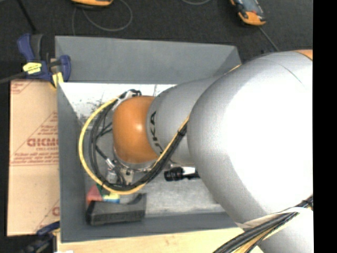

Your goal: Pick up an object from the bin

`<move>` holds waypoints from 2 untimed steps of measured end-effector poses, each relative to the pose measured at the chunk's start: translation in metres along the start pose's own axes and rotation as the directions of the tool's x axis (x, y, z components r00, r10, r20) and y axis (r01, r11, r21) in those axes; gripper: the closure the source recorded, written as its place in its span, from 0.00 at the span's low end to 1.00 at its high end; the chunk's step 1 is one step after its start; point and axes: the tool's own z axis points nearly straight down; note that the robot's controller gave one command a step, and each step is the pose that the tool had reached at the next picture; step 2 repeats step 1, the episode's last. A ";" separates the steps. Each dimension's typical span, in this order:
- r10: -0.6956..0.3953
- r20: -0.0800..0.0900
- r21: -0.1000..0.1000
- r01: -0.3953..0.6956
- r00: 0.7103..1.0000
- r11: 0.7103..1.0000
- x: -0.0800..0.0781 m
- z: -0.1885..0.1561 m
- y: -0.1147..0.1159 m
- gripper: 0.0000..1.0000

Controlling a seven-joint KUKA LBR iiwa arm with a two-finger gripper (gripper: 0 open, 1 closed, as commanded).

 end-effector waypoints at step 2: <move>0.000 -0.005 0.004 0.000 1.000 1.000 0.001 -0.010 -0.001 1.00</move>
Offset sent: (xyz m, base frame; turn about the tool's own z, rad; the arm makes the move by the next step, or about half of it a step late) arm 0.0001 0.0001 0.0079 0.0000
